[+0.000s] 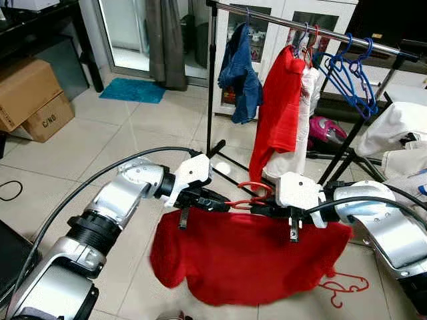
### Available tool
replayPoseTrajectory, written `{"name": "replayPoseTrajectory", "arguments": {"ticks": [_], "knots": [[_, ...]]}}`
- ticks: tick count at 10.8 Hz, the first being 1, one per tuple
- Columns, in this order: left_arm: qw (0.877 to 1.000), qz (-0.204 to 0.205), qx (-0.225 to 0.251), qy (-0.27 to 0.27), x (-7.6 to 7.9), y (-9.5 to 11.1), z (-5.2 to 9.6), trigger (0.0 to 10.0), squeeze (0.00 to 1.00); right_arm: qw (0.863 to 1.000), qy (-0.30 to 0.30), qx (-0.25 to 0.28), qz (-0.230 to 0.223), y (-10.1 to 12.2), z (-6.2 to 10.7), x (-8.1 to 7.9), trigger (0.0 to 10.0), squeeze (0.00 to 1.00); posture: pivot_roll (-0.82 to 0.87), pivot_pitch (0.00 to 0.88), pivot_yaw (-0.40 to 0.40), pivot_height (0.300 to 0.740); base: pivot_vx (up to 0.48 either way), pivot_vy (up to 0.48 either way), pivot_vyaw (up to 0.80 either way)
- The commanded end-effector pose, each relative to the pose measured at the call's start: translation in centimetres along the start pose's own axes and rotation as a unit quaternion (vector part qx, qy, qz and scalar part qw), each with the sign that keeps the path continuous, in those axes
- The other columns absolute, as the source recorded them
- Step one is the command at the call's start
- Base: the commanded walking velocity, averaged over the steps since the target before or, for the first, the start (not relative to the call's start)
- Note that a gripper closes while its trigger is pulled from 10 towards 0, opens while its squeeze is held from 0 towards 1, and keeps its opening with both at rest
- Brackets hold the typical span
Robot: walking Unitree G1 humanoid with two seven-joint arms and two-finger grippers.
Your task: Hang hanger
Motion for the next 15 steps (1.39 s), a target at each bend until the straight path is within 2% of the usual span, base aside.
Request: {"name": "replayPoseTrajectory", "arguments": {"ticks": [1, 3, 4, 5, 6, 7, 8, 10, 11, 12, 14, 15], "knots": [[0.999, -0.013, -0.032, 0.0, -0.3, -0.5, -0.2, 0.0, 0.0, 0.999, 0.007, 0.024, 0.027, 2.0, -0.1, 0.0, 10.0, 0.0, 0.09, 0.0, 0.008, 0.74, 0.0, 0.0, 0.0], [1.0, -0.003, -0.026, -0.004, -0.1, -0.5, -0.4, 0.0, 0.0, 0.999, 0.006, 0.026, 0.029, 2.2, -0.2, 0.0, 10.0, 0.0, 0.09, 0.0, 0.01, 0.74, 0.0, 0.0, 0.0], [1.0, -0.008, -0.02, 0.022, -0.8, -0.2, -0.4, 10.0, 0.0, 0.999, 0.005, 0.026, 0.029, 2.2, -0.2, 0.1, 10.0, 0.0, 0.09, 0.0, 0.009, 0.74, 0.0, 0.0, 0.0], [0.999, -0.002, -0.011, 0.032, -1.1, 0.0, -0.5, 10.0, 0.85, 0.999, 0.005, 0.027, 0.028, 2.2, -0.2, 0.0, 10.0, 0.0, 0.09, 0.0, 0.008, 0.74, 0.0, 0.0, 0.0], [0.999, -0.001, -0.001, 0.032, -1.2, 0.4, -0.6, 10.0, 1.0, 0.999, 0.007, 0.027, 0.027, 2.2, -0.3, -0.1, 10.0, 0.0, 0.09, 0.0, 0.007, 0.74, 0.0, 0.0, 0.0], [0.999, -0.014, -0.005, 0.044, -1.4, 0.4, -0.6, 10.0, 0.94, 0.999, 0.008, 0.027, 0.027, 2.2, -0.4, -0.1, 10.0, 0.0, 0.09, 0.0, 0.007, 0.74, 0.0, 0.0, 0.0], [0.999, -0.014, -0.003, 0.044, -1.4, 0.4, -0.7, 10.0, 0.0, 0.999, 0.009, 0.027, 0.026, 2.2, -0.4, -0.2, 10.0, 0.0, 0.09, 0.0, 0.007, 0.74, 0.0, 0.0, 0.0], [0.999, -0.025, -0.013, 0.031, -1.1, 0.2, -0.7, 10.0, 0.0, 0.999, 0.01, 0.028, 0.027, 2.3, -0.4, -0.2, 10.0, 0.0, 0.09, 0.0, 0.008, 0.74, 0.0, 0.0, 0.0], [0.999, -0.033, -0.019, 0.037, -1.3, 0.0, -0.9, 3.6, 0.0, 0.999, 0.01, 0.029, 0.027, 2.3, -0.5, -0.3, 10.0, 0.0, 0.09, 0.0, 0.01, 0.74, 0.0, 0.0, 0.0], [0.998, -0.033, -0.019, 0.041, -1.4, 0.0, -0.9, 0.0, 0.0, 0.999, 0.01, 0.029, 0.028, 2.3, -0.5, -0.3, 10.0, 0.0, 0.09, 0.0, 0.01, 0.74, 0.0, 0.0, 0.0], [0.998, -0.044, -0.035, 0.036, -1.3, -0.6, -1.0, 0.0, 0.0, 0.999, 0.011, 0.035, 0.028, 2.6, -0.5, -0.3, 10.0, 0.0, 0.09, 0.0, 0.013, 0.74, 0.0, 0.0, 0.0], [0.998, -0.038, -0.022, 0.04, -1.4, -0.2, -1.0, 0.0, 0.0, 0.999, 0.011, 0.036, 0.027, 2.7, -0.5, -0.3, 10.0, 0.0, 0.09, 0.0, 0.012, 0.74, 0.0, 0.0, 0.0]]}}
Point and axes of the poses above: a point about 5 cm out from each wrist's last joint towards the gripper, its own z axis pointing back from the gripper into the wrist, its own y axis along the axis of the wrist's last joint, x = y × z, the point moved 6 cm from there along -z, pointing out of the wrist towards the gripper, and after that the axes turned 15 degrees about -z, right-handed, at the moved point
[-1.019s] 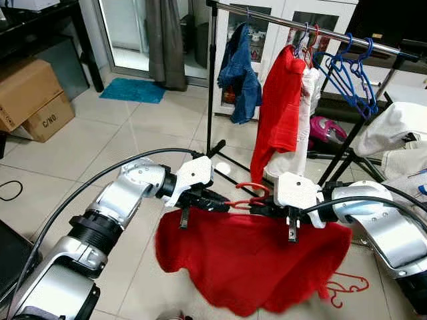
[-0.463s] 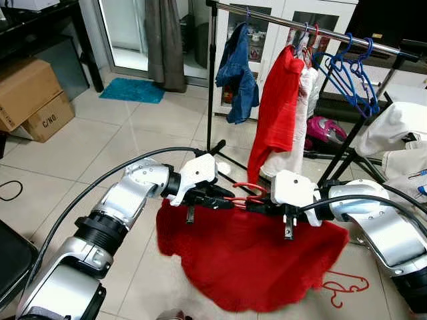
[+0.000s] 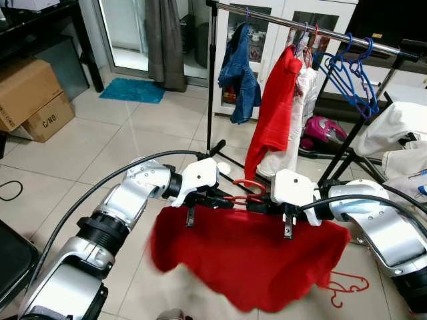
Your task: Hang hanger
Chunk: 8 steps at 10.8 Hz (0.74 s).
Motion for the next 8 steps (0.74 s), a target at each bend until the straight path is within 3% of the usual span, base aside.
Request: {"name": "replayPoseTrajectory", "arguments": {"ticks": [1, 3, 4, 5, 8], "knots": [[1.0, 0.005, 0.007, 0.016, -0.9, 0.5, 0.2, 0.0, 0.0, 0.999, 0.02, 0.03, 0.032, 2.2, 0.0, -0.5, 10.0, 0.0, 0.09, 0.0, 0.012, 0.74, 0.0, 0.0, 0.0], [0.999, 0.022, 0.039, 0.016, -0.9, 1.2, 0.7, 0.0, 0.0, 0.998, 0.026, 0.047, 0.021, 2.7, 0.2, -0.6, 10.0, 0.0, 0.09, 0.0, 0.012, 0.74, 0.0, 0.0, 0.0], [0.998, 0.028, 0.047, 0.012, -0.7, 1.3, 1.1, 0.0, 0.0, 0.998, 0.027, 0.057, 0.013, 3.1, 0.4, -0.6, 10.0, 0.32, 0.09, 0.0, 0.012, 0.74, 0.0, 0.0, 0.0], [0.998, 0.031, 0.052, 0.009, -0.4, 1.4, 1.4, 0.0, 0.0, 0.997, 0.034, 0.067, 0.009, 3.4, 0.7, -0.7, 10.0, 1.0, 0.08, 0.0, 0.011, 0.74, 0.0, 0.0, 0.0], [0.998, 0.054, 0.037, 0.024, 0.3, 0.4, 2.1, 0.0, 0.0, 0.996, 0.027, 0.088, 0.013, 4.0, 2.6, 0.0, 10.0, 1.0, 0.09, 0.0, 0.007, 0.74, 0.0, 0.0, 0.0]]}}
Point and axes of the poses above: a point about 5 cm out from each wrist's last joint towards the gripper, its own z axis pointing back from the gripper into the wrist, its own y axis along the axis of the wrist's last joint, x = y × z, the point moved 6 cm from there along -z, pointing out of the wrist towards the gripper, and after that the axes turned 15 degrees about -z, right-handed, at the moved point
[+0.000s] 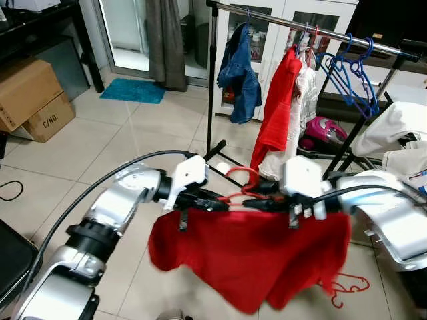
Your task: Hang hanger
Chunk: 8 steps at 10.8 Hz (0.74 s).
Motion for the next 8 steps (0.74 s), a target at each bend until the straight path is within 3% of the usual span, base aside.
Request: {"name": "replayPoseTrajectory", "arguments": {"ticks": [1, 2, 4, 5, 6, 7, 8], "knots": [[1.0, -0.005, -0.003, 0.024, -0.5, 0.1, 0.6, 0.0, 0.0, 1.0, -0.006, 0.02, 0.016, 1.3, 1.1, 0.3, 10.0, 1.0, 0.09, 0.0, 0.007, 0.74, 0.0, 0.0, 0.0], [0.999, -0.001, -0.004, 0.041, -0.8, 0.0, 0.7, 0.0, 0.0, 0.999, -0.017, 0.022, 0.016, 1.4, 1.6, 0.6, 10.0, 1.0, 0.09, 0.0, 0.011, 0.74, 0.0, 0.0, 0.0], [0.996, 0.018, -0.013, 0.081, -1.0, -0.8, 1.3, 0.0, 0.0, 0.993, -0.104, 0.048, -0.014, 1.3, 3.8, 2.9, 10.0, 1.0, 0.09, 0.0, 0.013, 0.74, 0.0, 0.0, 0.0], [0.996, 0.026, -0.005, 0.09, -0.9, -0.7, 1.4, 0.0, 0.0, 0.988, -0.141, 0.059, -0.03, 1.1, 4.1, 3.6, 10.0, 1.0, 0.09, 0.0, 0.014, 0.74, 0.0, 0.0, 0.0], [0.993, 0.028, -0.004, 0.112, -1.0, -0.8, 1.7, 0.0, 0.0, 0.972, -0.21, 0.077, -0.073, -0.1, 3.8, 4.4, 10.0, 1.0, 0.09, 0.0, 0.013, 0.74, 0.0, 0.0, 0.0], [0.992, 0.029, -0.006, 0.119, -1.0, -0.8, 1.7, 0.0, 0.0, 0.962, -0.24, 0.087, -0.103, -0.9, 3.4, 4.4, 10.0, 1.0, 0.09, 0.0, 0.01, 0.74, 0.0, 0.0, 0.0], [0.99, 0.03, -0.015, 0.135, -1.0, -1.1, 1.7, 0.0, 0.0, 0.943, -0.263, 0.108, -0.171, -2.1, 2.2, 3.5, 10.0, 0.36, 0.09, 0.0, 0.012, 0.74, 0.0, 0.0, 0.0]]}}
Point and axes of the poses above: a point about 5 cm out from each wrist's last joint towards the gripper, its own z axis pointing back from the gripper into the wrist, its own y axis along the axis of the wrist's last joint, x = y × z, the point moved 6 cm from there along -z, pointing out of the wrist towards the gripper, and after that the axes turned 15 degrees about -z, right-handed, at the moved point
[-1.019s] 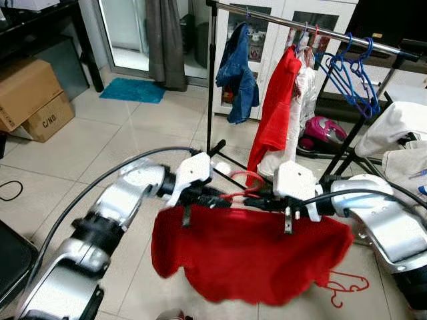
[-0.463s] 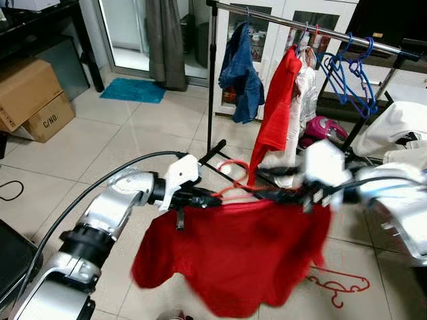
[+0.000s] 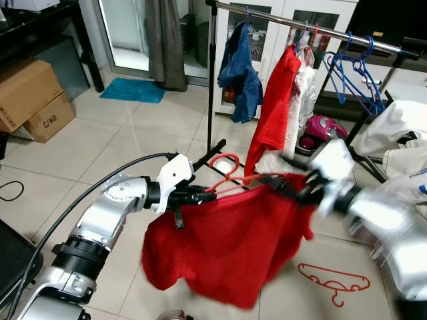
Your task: Hang hanger
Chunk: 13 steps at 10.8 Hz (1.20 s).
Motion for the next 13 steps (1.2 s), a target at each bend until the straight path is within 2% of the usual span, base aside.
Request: {"name": "replayPoseTrajectory", "arguments": {"ticks": [1, 3, 4, 5, 6, 8, 10, 11, 13], "knots": [[1.0, -0.007, 0.006, 0.025, -0.7, 0.6, 0.2, 0.0, 0.0, 1.0, -0.021, 0.002, -0.007, -0.1, 0.0, -0.2, 10.0, 0.0, 0.08, 0.0, 0.018, 0.74, 0.0, 0.0, 0.0], [0.999, -0.004, -0.005, 0.037, -0.8, 0.4, -0.2, 0.0, 0.0, 0.995, -0.078, 0.033, -0.061, 0.0, -0.6, 0.2, 10.0, 0.0, 0.08, 0.0, 0.021, 0.74, 0.0, 0.0, 0.0], [0.998, -0.002, -0.02, 0.059, -1.5, -0.2, -0.1, 0.0, 0.0, 0.987, -0.102, 0.067, -0.107, 1.1, -0.6, 0.4, 10.0, 0.0, 0.08, 0.0, 0.022, 0.74, 0.0, 0.0, 0.0], [0.998, 0.003, -0.014, 0.066, -1.8, 0.1, -0.2, 0.0, 0.0, 0.986, -0.11, 0.06, -0.113, 0.9, -0.8, 0.1, 10.0, 0.0, 0.08, 0.0, 0.02, 0.74, 0.0, 0.0, 0.0], [0.997, 0.0, -0.014, 0.075, -2.0, 0.3, -0.5, 0.0, 0.0, 0.979, -0.151, 0.043, -0.131, -0.2, -1.3, 0.5, 10.0, 0.0, 0.08, 0.0, 0.019, 0.74, 0.0, 0.0, 0.0], [0.996, 0.002, -0.015, 0.087, -2.5, 0.3, -0.4, 0.0, 0.0, 0.976, -0.17, 0.02, -0.137, -0.9, -1.4, 0.5, 10.0, 0.0, 0.08, 0.0, 0.019, 0.74, 0.0, 0.0, 0.0], [0.997, 0.006, 0.007, 0.072, -2.1, 1.2, -0.7, 0.0, 0.0, 0.968, -0.201, 0.011, -0.149, -1.5, -1.8, 1.0, 10.0, 0.0, 0.08, 0.0, 0.02, 0.74, 0.0, 0.0, 0.0], [0.998, 0.008, 0.014, 0.063, -1.7, 1.4, -0.8, 0.0, 0.0, 0.962, -0.228, 0.013, -0.15, -1.6, -1.9, 1.7, 7.6, 0.0, 0.08, 0.0, 0.018, 0.74, 0.0, 0.0, 0.0], [0.998, 0.019, 0.029, 0.049, -1.0, 1.7, -0.7, 0.0, 0.0, 0.955, -0.241, 0.041, -0.168, -0.6, -2.1, 2.1, 6.7, 0.0, 0.08, 0.0, 0.014, 0.74, 0.0, 0.0, 0.0]]}}
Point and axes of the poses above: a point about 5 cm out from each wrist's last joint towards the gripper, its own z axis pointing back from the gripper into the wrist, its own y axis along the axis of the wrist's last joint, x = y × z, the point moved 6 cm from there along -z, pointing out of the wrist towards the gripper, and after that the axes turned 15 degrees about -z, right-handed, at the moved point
